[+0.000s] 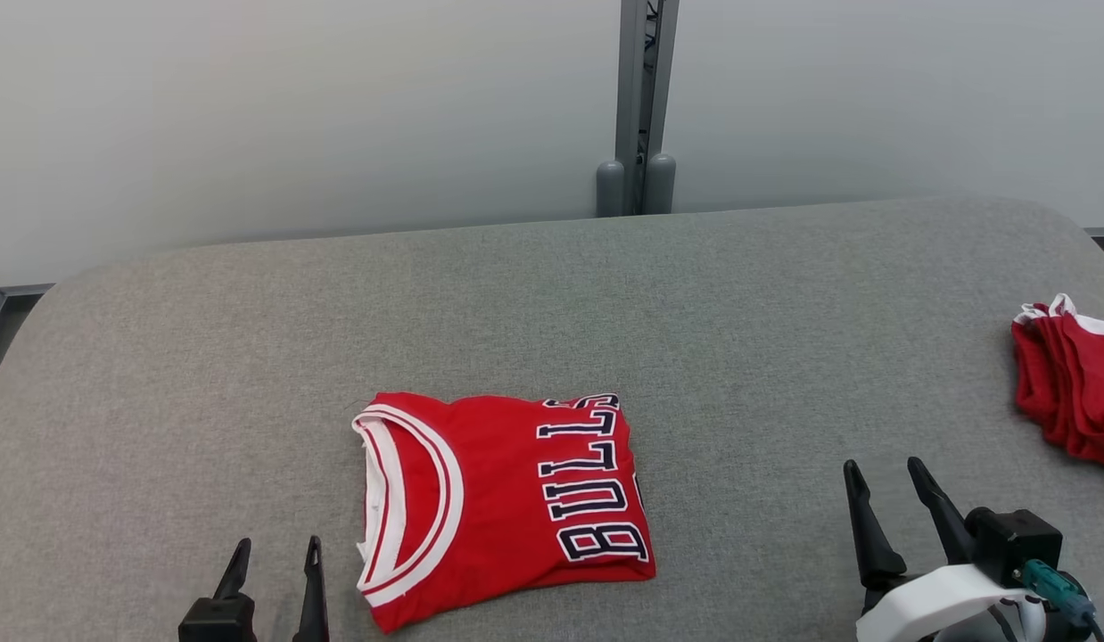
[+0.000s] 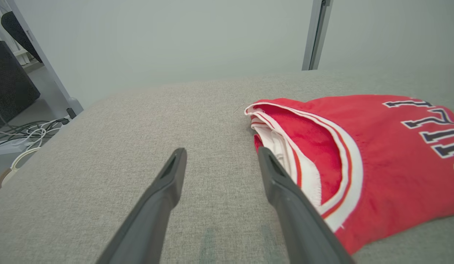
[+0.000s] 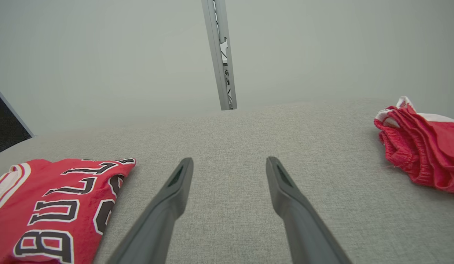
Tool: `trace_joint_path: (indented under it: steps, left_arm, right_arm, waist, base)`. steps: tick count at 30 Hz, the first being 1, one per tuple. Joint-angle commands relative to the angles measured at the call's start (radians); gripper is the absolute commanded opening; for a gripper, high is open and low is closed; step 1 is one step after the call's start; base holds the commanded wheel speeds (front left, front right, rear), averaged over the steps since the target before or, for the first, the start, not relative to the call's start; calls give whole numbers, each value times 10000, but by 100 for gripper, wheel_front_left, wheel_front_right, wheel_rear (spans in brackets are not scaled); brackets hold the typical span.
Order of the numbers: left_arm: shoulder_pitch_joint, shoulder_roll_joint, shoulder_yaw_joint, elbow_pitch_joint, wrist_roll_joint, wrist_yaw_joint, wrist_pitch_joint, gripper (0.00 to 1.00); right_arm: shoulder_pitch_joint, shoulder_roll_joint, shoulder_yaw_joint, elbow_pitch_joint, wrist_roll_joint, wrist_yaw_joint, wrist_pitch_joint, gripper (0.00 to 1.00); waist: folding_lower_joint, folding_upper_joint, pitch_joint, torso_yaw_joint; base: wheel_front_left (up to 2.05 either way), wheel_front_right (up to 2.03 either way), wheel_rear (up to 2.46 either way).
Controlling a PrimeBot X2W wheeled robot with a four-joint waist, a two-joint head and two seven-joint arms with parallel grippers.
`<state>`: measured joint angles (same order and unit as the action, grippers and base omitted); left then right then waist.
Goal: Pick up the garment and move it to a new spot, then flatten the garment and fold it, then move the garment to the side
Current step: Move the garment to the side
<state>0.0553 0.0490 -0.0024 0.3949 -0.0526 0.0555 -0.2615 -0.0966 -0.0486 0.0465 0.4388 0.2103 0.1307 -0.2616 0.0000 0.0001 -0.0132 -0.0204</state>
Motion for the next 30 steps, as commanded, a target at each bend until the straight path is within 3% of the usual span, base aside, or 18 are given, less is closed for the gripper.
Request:
trace_joint_path:
  steps: [1,10,23,30]
  left_arm:
    - [-32,41,-27,-26,-59,61,-44,100]
    - [-201,43,-285,-157,-238,42,-44,100]
    - [-473,39,-756,-189,-488,57,-44,100]
    - [-494,36,-847,-240,-625,126,-44,100]
  right_arm:
    - [60,-51,53,10,-5,1,-35,100]
    - [-121,-49,467,136,244,1,-35,100]
    - [-1145,-55,1593,1066,700,1,-37,100]
    - [-1571,-64,2049,2151,1468,1,-36,100]
  waist:
    - [0,-1,63,88]
    - [0,-1,423,809]
    - [0,-1,1306,2767]
    - [0,-1,1569,3127]
  base:
    - [0,0,0]
    - [0,0,0]
    - [0,0,0]
    - [0,0,0]
